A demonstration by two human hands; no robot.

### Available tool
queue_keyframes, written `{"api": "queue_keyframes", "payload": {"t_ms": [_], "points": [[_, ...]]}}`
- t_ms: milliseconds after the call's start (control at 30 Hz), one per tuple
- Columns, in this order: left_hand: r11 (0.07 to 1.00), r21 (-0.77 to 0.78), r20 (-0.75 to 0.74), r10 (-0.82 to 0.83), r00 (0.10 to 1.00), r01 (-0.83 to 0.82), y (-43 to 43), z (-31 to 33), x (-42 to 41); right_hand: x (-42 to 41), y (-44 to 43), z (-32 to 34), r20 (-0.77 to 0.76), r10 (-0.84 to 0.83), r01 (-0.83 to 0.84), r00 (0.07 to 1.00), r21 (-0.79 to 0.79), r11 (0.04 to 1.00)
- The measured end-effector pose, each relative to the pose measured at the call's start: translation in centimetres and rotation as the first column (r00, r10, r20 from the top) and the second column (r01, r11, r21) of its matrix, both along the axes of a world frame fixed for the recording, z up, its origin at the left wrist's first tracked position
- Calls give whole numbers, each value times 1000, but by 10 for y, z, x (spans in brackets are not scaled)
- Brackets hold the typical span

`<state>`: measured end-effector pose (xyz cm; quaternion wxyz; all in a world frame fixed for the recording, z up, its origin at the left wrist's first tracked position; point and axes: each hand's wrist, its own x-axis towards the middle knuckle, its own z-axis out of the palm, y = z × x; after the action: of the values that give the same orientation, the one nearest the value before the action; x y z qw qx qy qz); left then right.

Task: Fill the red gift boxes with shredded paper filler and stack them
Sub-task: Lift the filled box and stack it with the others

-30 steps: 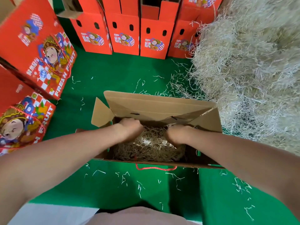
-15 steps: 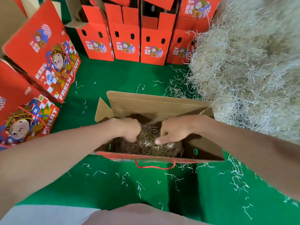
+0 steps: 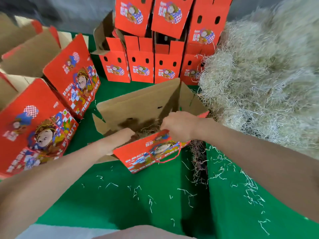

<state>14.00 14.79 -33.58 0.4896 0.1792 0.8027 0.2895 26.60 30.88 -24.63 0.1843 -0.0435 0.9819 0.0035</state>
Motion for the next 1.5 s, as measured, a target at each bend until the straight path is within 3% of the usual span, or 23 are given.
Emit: {"api": "queue_keyframes", "payload": {"t_ms": [100,167,200,267,300,333,400,467,567,667,800,867,900,933,967,1067,1133,1200,1267,1333,1367,1433,1500], "points": [[999,30,-16,-20,1000,21,-2,16,24,-10,15,-7,-121,-59,66,991,48,997],[994,99,108,34,994,-44,1,38,34,-8,23,-20,-310,-151,163,939,13,987],[987,146,163,35,986,-60,4,47,36,-3,24,-29,-446,-271,249,853,-108,963],[975,221,141,-31,990,-1,8,63,41,9,16,-51,-575,-630,339,522,-538,772],[976,218,68,-44,997,28,10,67,44,12,8,-65,-474,-775,366,418,-693,621],[977,201,-51,-56,997,65,13,67,47,14,-3,-76,-307,-851,434,427,-756,491],[980,108,-331,-121,936,165,18,64,53,12,-31,-99,134,-808,621,573,-715,321],[974,51,-478,-170,862,220,21,60,56,8,-53,-113,271,-773,655,574,-718,235],[967,14,-541,-206,815,253,20,59,55,4,-59,-116,134,-849,672,511,-677,298],[968,18,-516,-206,831,251,17,57,51,13,-45,-120,130,-782,693,609,-567,446],[954,45,-514,-233,825,297,14,63,51,56,3,-130,183,-737,758,650,-215,615],[937,33,-536,-277,797,348,13,65,51,66,26,-125,203,-688,717,697,-232,658],[922,22,-549,-312,775,387,12,67,50,65,36,-119,160,-681,689,715,-332,645],[899,-1,-571,-360,738,438,10,70,48,61,43,-111,73,-727,667,683,-468,579],[866,-38,-600,-419,681,499,8,73,45,55,50,-100,5,-815,652,580,-602,461],[808,-178,-696,-507,509,561,0,86,24,40,79,-66,44,-988,522,151,-852,42],[830,-338,-804,-500,322,445,-5,94,4,38,91,-59,41,-996,470,75,-883,0],[888,-402,-888,-438,144,223,-8,96,-15,41,92,-55,24,-988,449,151,-892,47],[994,-99,-959,-108,261,48,-11,93,-24,44,86,-56,134,-922,459,363,-887,52],[949,291,-826,313,468,-121,-10,87,-19,45,81,-58,327,-773,499,543,-866,-15],[892,387,-676,448,585,-235,-8,83,-11,44,78,-59,386,-707,518,593,-855,-32],[789,410,-261,583,770,-458,-3,70,10,44,73,-57,452,-600,539,660,-841,-40],[796,302,77,529,845,-525,0,59,37,42,67,-55,494,-508,568,706,-823,-11]]}}
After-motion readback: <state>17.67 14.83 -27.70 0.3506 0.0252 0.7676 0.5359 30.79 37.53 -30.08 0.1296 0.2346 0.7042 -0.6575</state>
